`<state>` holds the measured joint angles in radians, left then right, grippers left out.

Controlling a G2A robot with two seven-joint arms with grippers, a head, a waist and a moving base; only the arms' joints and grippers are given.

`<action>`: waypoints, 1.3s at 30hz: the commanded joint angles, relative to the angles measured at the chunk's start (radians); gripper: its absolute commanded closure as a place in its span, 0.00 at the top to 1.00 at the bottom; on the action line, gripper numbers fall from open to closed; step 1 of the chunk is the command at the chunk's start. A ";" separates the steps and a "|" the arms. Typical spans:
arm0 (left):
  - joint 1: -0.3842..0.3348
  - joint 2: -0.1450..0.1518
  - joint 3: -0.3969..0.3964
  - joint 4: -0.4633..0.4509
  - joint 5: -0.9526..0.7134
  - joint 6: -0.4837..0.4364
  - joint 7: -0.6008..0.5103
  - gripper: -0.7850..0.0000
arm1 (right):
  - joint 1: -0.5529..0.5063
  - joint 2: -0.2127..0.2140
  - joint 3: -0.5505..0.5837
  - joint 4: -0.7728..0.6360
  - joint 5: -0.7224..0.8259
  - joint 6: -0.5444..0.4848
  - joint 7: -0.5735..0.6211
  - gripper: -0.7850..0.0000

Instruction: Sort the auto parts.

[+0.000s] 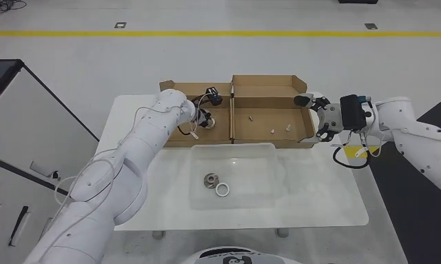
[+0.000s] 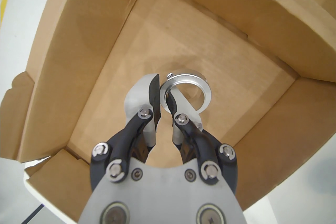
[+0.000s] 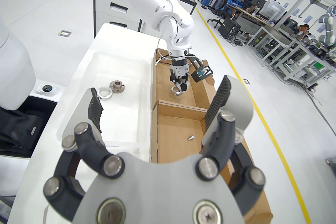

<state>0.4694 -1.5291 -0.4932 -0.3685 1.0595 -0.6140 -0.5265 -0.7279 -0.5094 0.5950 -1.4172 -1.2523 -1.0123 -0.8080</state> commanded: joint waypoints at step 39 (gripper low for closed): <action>-0.081 -0.029 -0.015 0.078 0.025 -0.155 0.044 1.00 | 0.000 0.000 0.000 0.000 0.000 0.000 0.000 1.00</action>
<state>0.3887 -1.5584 -0.5083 -0.2905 1.0847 -0.7688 -0.4824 -0.7279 -0.5094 0.5950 -1.4172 -1.2523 -1.0123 -0.8080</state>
